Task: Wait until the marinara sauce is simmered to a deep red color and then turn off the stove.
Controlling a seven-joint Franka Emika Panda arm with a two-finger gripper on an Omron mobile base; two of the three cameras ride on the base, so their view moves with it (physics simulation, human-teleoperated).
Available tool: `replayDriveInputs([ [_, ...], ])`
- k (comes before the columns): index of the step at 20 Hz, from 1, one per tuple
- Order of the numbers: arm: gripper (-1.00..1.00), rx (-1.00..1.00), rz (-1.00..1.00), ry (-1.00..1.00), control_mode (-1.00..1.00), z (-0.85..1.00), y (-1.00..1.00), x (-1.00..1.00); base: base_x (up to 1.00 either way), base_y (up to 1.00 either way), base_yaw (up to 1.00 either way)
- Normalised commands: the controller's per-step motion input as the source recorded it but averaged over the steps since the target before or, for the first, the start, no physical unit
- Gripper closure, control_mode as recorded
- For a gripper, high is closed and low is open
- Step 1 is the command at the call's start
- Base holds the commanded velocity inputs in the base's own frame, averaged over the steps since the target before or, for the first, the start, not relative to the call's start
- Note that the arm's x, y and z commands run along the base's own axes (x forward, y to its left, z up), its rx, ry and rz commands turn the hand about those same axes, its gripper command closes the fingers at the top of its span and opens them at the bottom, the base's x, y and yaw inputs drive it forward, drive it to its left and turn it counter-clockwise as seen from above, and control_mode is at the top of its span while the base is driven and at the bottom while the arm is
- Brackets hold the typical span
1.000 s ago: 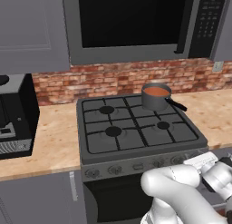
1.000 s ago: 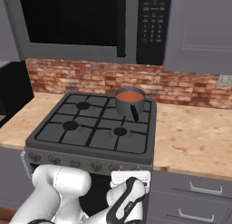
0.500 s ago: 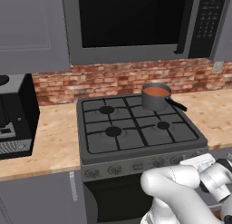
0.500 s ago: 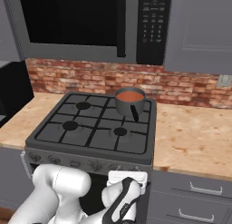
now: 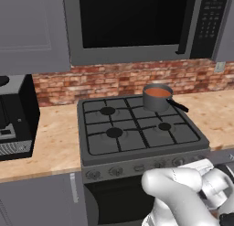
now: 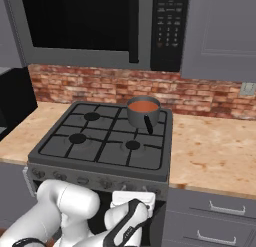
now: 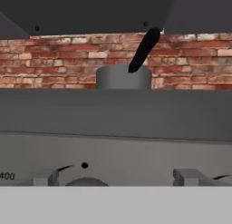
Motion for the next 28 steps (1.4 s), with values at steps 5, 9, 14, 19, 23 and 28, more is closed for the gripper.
replayDriveInputs([
  [5, -1.0, 0.0, 0.0, 0.0, -1.0, -0.08, 0.27, -0.01, 0.0, 0.0, 0.0],
  [9, -1.0, 0.0, 0.0, 0.0, -1.0, -0.1, 0.15, 0.0, 0.0, 0.0, 0.0],
  [14, -1.0, 0.0, 0.0, 0.0, -1.0, -0.12, 0.0, 0.0, 0.0, 0.0, 0.0],
  [19, -1.0, 0.0, 0.0, 0.01, -1.0, -0.05, 0.0, 0.0, 0.0, 0.0, 0.0],
  [23, -1.0, 0.0, 0.0, 0.02, -1.0, -0.03, 0.0, 0.02, 0.0, 0.0, 0.0],
  [28, -1.0, 0.0, 0.0, 0.03, -1.0, -0.02, 0.01, 0.06, 0.0, 0.0, 0.0],
])
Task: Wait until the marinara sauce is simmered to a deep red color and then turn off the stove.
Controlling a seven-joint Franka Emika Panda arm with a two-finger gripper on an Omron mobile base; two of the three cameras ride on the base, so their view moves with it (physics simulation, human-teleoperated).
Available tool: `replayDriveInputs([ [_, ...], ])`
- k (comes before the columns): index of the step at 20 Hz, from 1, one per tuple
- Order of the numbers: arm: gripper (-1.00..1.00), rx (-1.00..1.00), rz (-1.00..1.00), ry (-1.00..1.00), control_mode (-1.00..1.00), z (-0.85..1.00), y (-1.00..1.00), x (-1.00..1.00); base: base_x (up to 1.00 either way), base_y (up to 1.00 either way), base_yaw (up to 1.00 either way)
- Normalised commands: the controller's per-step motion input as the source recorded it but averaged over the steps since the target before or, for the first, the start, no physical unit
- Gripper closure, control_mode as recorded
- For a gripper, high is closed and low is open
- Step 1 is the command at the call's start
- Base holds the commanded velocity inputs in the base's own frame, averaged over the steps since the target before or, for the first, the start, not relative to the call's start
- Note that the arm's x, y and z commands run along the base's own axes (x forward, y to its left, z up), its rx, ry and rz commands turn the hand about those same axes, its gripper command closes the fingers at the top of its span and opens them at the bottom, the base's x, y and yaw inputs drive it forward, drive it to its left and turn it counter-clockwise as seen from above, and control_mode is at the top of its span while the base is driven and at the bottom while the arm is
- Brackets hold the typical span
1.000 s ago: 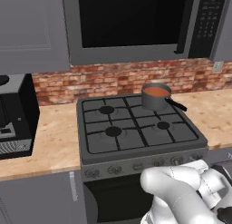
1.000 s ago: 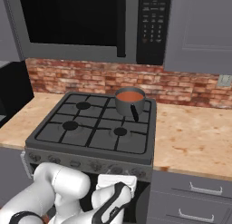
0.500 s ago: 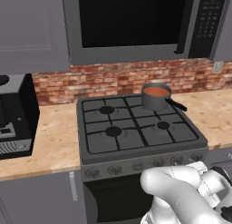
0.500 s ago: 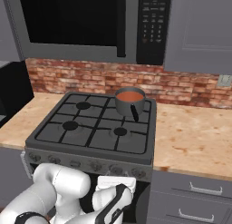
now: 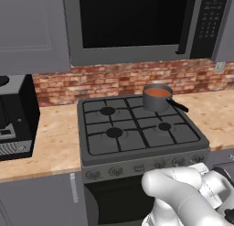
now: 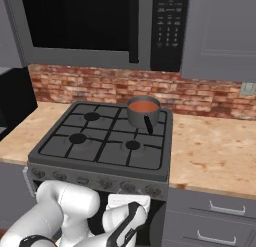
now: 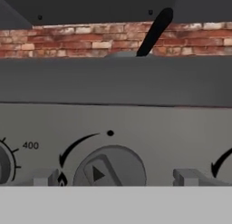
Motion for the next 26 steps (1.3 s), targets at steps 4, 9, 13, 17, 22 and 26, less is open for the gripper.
replayDriveInputs([
  [4, -1.0, 0.0, 0.0, 0.03, -1.0, -0.04, 0.05, 0.05, 0.0, 0.0, 0.0],
  [9, -1.0, 0.0, 0.0, 0.03, -1.0, 0.0, 0.06, 0.0, 0.0, 0.0, 0.0],
  [13, -1.0, 0.0, 0.0, 0.03, -1.0, 0.0, 0.07, 0.06, 0.0, 0.0, 0.0],
  [17, -1.0, 0.0, 0.0, 0.01, -1.0, 0.0, 0.03, 0.04, 0.0, 0.0, 0.0],
  [22, -1.0, 0.0, 0.0, 0.0, -1.0, 0.0, 0.01, 0.03, 0.0, 0.0, 0.0],
  [26, -1.0, 0.0, 0.0, 0.0, -1.0, 0.0, 0.03, 0.03, 0.0, 0.0, 0.0],
])
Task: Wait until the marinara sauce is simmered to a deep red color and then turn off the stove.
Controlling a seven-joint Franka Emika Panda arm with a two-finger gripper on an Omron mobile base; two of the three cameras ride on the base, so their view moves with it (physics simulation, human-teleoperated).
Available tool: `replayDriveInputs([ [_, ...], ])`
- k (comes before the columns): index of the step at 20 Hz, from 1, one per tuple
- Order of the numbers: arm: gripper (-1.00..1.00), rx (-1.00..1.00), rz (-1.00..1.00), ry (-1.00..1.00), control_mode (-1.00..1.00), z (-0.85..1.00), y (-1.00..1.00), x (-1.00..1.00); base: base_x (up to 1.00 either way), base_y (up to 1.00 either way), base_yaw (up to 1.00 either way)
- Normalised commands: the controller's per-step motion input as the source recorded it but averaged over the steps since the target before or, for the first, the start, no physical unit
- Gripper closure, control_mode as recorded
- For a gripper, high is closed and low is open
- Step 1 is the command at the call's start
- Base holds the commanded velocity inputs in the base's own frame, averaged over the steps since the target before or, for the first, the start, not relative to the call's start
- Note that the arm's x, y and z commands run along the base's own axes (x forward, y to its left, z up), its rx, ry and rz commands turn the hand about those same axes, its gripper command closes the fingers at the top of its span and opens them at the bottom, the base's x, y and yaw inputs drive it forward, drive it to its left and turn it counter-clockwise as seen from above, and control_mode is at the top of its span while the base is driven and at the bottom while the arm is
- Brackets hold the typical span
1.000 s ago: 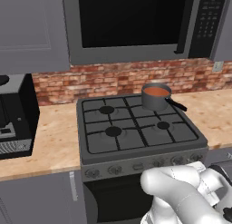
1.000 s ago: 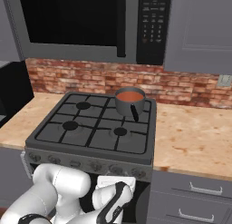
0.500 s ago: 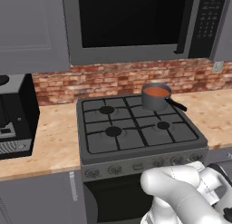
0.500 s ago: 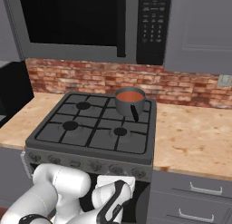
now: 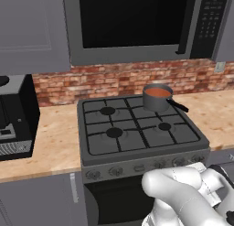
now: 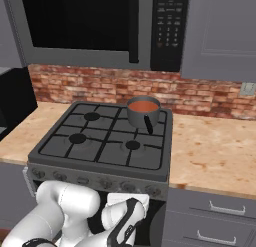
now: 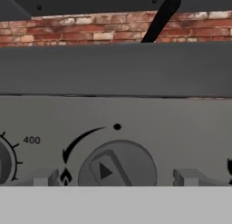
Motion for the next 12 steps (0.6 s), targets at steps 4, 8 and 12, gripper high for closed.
replayDriveInputs([
  [4, -1.0, 0.0, 0.0, 0.0, -1.0, 0.0, 0.02, 0.0, 0.0, 0.0, 0.0],
  [8, -1.0, 0.0, 0.0, 0.0, -1.0, 0.0, 0.08, 0.07, 0.0, 0.0, 0.0],
  [12, -1.0, 0.0, 0.0, 0.0, -1.0, 0.0, 0.06, 0.1, 0.0, 0.0, 0.0],
])
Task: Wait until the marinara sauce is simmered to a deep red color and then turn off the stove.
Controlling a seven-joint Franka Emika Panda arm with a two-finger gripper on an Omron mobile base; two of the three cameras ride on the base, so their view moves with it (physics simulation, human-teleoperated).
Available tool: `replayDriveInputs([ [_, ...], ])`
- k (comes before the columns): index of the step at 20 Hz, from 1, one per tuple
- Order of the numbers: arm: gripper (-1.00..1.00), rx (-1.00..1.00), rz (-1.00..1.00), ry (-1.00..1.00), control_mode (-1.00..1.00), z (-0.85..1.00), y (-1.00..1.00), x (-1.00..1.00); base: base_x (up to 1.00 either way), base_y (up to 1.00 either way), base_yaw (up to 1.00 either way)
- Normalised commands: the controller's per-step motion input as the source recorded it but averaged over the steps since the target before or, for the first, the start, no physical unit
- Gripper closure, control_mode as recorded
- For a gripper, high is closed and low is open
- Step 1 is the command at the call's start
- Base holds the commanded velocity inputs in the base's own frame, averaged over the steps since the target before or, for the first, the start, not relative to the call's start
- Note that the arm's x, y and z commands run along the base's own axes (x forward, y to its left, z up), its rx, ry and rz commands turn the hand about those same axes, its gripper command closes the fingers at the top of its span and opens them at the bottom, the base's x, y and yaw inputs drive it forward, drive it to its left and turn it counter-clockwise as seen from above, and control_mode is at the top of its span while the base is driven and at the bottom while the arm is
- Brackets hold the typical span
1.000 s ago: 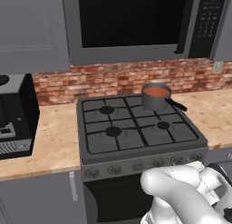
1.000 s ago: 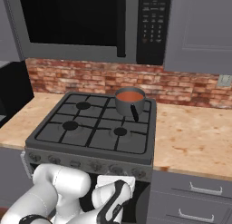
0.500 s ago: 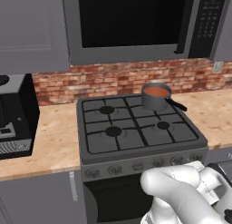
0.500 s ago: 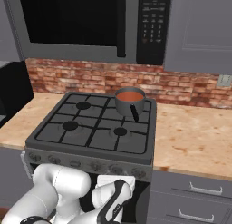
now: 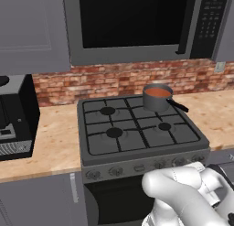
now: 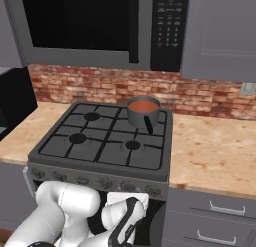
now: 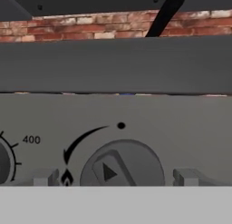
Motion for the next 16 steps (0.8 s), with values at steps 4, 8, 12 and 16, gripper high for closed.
replayDriveInputs([
  [4, -1.0, 0.0, 0.0, 0.0, -1.0, 0.0, 0.05, 0.14, 0.0, 0.0, 0.0],
  [8, -1.0, 0.0, 0.0, 0.0, -1.0, 0.0, 0.06, 0.14, 0.0, 0.0, 0.0],
  [12, -1.0, 0.0, 0.0, 0.0, -1.0, 0.0, 0.04, 0.09, 0.0, 0.0, 0.0],
  [16, -1.0, 0.0, 0.0, 0.01, -1.0, 0.0, 0.06, 0.01, 0.0, 0.0, 0.0],
])
